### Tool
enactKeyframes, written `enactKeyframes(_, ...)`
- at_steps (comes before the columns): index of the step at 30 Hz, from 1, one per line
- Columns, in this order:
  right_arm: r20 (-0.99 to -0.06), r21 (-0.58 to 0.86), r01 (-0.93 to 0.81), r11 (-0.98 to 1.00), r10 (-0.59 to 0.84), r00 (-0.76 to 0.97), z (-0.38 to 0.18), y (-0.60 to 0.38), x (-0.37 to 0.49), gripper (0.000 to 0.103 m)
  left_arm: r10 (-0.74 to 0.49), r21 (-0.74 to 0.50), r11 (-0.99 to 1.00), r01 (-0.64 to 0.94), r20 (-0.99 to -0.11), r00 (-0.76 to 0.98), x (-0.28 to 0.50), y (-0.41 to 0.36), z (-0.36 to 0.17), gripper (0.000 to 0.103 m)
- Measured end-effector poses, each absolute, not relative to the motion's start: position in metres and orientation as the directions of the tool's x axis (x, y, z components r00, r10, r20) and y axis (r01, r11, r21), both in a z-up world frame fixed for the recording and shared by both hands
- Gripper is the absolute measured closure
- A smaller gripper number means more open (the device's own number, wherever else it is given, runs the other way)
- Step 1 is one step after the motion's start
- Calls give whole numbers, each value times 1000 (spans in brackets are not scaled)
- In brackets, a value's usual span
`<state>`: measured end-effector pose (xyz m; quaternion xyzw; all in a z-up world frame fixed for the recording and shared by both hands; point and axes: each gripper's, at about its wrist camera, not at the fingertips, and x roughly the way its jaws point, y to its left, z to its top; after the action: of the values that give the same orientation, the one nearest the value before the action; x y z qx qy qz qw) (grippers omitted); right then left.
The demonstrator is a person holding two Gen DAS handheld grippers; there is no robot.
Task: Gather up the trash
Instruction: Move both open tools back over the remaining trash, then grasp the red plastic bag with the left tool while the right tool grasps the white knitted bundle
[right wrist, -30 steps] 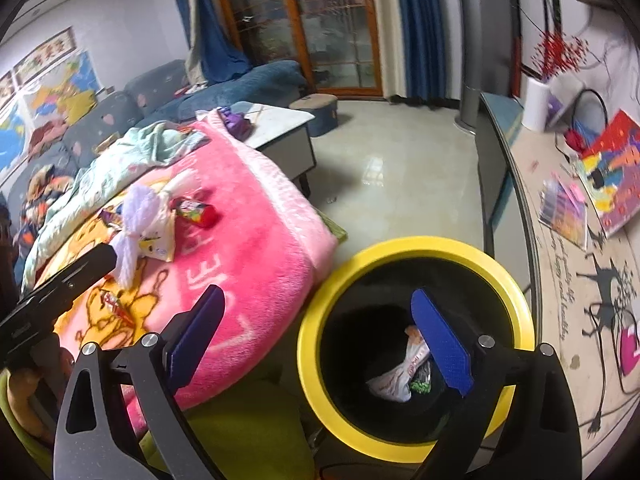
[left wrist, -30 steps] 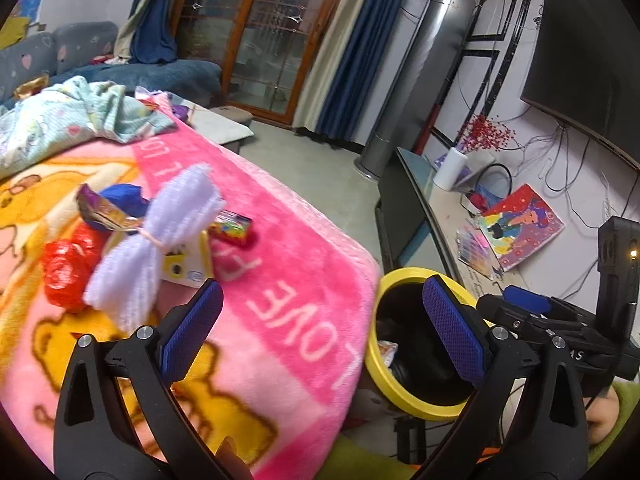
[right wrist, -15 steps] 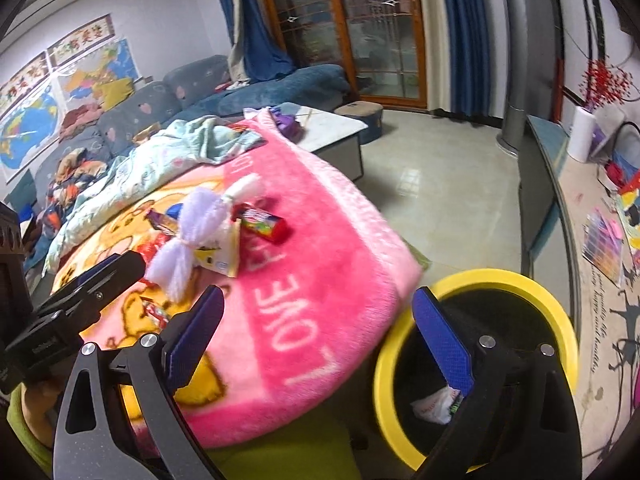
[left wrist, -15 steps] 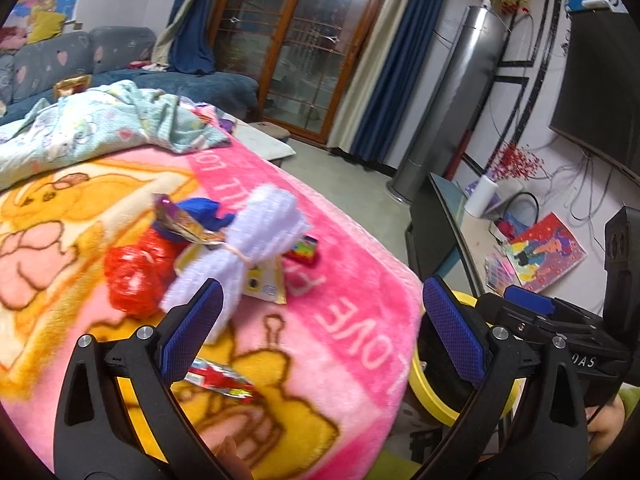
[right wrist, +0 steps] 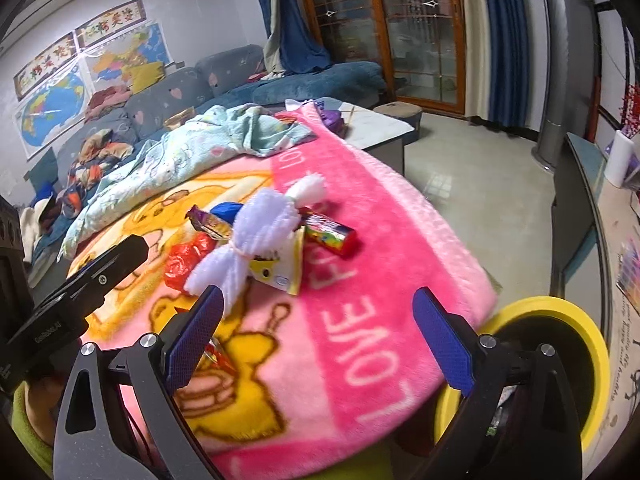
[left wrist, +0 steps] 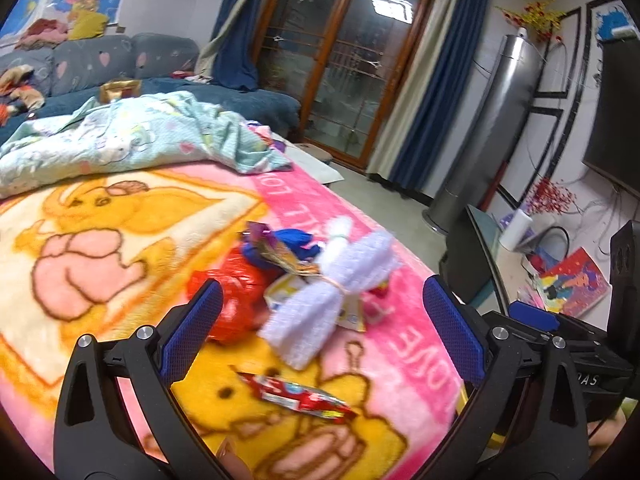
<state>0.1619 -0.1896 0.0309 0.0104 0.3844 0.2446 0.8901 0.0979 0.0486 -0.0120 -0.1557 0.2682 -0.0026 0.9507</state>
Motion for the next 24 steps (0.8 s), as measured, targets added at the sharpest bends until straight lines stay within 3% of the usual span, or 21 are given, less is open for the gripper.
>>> enactKeyframes(15,-694,290,-409,865,485,532,10,-146,208,10,-27,-360,905,-225,-577,816,97,119,-46,11)
enactKeyframes(24,-688,357,-386,851,519,508,3,-126,232,10,-89,-435,868,-240,-612,786,114,140,-74,11)
